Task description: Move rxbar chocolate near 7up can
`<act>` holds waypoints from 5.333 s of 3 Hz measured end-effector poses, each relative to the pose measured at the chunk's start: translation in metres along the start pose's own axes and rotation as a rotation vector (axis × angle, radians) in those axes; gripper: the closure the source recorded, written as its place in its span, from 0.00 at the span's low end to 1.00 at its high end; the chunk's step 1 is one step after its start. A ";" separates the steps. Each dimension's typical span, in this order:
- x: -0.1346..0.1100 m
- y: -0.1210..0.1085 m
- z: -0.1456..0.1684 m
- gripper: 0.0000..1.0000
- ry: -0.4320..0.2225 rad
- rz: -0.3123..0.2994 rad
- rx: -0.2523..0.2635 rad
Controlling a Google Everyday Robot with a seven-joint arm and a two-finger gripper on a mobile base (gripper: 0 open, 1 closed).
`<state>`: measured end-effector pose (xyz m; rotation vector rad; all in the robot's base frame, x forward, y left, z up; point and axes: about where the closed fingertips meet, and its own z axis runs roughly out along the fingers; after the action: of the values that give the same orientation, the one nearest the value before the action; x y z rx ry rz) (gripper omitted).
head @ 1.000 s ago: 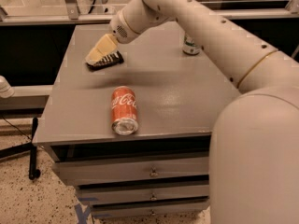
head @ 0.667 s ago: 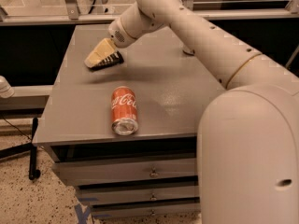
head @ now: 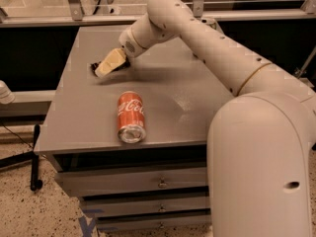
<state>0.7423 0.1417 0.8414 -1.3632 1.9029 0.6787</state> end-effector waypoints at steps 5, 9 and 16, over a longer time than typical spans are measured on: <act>0.007 0.011 -0.054 1.00 -0.094 -0.096 -0.002; 0.061 0.013 -0.215 1.00 -0.046 -0.169 0.204; 0.199 -0.078 -0.265 0.36 0.276 -0.070 0.399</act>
Offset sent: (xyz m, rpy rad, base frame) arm -0.0016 -0.0249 -0.0095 0.0090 -0.0422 0.0289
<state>0.7134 -0.1974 0.8500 -1.3030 2.0535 0.0657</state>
